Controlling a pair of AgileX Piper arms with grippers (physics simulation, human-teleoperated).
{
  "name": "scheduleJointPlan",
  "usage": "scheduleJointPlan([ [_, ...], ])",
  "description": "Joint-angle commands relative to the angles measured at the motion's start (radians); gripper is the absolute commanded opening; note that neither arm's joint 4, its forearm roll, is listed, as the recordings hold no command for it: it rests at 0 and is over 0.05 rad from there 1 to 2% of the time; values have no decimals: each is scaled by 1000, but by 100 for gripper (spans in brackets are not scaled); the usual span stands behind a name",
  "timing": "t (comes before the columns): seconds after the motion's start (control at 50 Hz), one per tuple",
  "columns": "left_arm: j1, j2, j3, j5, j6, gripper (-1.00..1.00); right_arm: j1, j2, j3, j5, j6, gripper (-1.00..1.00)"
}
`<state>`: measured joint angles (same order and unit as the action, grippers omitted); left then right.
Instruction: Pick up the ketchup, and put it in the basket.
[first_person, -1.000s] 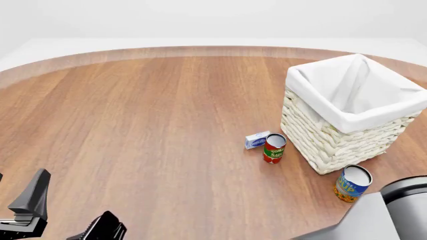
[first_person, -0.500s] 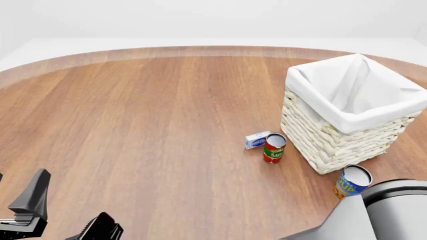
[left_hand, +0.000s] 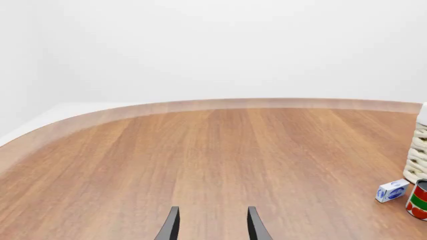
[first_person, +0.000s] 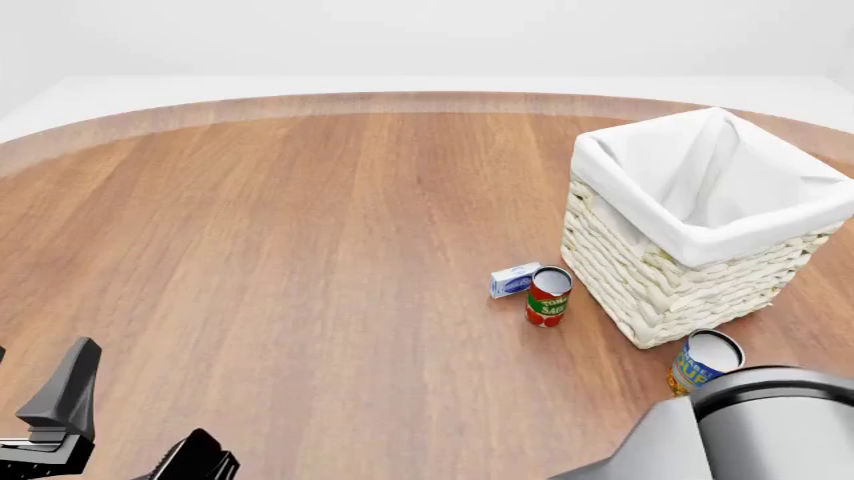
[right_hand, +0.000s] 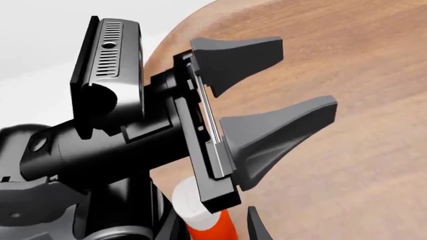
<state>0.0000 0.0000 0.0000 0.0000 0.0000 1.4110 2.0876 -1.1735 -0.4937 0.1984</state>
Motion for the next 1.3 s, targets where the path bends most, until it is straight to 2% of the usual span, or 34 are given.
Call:
scheduleJointPlan([
  [0.02, 0, 0, 0, 0, 0, 100, -1, 17, -13, -3, 5, 100],
  [0.42, 0, 0, 0, 0, 0, 100, -11, 44, -36, -14, 16, 100],
  [0.44, 0, 0, 0, 0, 0, 100, -12, 46, -37, -15, 17, -100],
  [0.72, 0, 0, 0, 0, 0, 100, -10, 31, -23, -28, 22, -100],
  [1.3, 0, 0, 0, 0, 0, 100, -57, -44, 30, -71, 15, -100],
])
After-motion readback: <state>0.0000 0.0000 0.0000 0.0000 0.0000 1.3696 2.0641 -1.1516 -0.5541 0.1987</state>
